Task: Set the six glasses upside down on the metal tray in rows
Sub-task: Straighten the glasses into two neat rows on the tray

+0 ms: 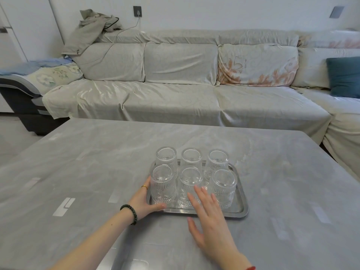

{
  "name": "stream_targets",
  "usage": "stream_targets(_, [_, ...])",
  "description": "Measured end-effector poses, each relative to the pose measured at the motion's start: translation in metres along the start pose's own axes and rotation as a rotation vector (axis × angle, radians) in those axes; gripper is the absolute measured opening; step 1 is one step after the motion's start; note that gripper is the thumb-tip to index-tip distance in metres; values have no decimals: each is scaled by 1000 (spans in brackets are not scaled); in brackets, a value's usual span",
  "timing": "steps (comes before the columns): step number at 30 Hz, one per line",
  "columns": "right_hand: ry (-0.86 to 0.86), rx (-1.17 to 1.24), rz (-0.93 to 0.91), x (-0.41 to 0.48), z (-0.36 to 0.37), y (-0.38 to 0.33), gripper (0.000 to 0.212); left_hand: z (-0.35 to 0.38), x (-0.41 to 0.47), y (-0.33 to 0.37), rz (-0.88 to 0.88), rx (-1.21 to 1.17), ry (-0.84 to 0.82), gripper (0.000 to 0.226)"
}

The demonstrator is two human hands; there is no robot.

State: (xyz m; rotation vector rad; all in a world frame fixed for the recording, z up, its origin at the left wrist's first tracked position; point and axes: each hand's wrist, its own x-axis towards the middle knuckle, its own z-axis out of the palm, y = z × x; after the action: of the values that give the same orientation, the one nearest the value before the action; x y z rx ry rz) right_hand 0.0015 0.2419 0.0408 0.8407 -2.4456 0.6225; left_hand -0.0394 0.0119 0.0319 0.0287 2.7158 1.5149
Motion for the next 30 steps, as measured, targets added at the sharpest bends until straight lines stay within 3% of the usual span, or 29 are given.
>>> stream_targets(5, [-83, -53, 49, 2, 3, -3, 61, 0, -8, 4, 21, 102, 30, 95])
stream_targets(8, [31, 91, 67, 0, -4, 4, 54, -1, -12, 2, 5, 164, 42, 90])
stream_targets(12, [215, 251, 415, -11, -23, 35, 73, -2, -21, -8, -161, 479, -9, 110])
stream_targets(15, [8, 260, 687, -24, -29, 59, 95, -5, -31, -16, -246, 656, -44, 118])
stream_targets(18, [-136, 280, 765, -34, -29, 71, 97, -9, -38, -23, -269, 707, -64, 114])
stream_targets(26, [-158, 215, 799, -39, -20, 75, 78, -3, -48, -31, -185, 648, -57, 92])
stream_targets(30, [-192, 329, 816, -39, -24, 79, 75, -1, -49, -34, -184, 645, -68, 88])
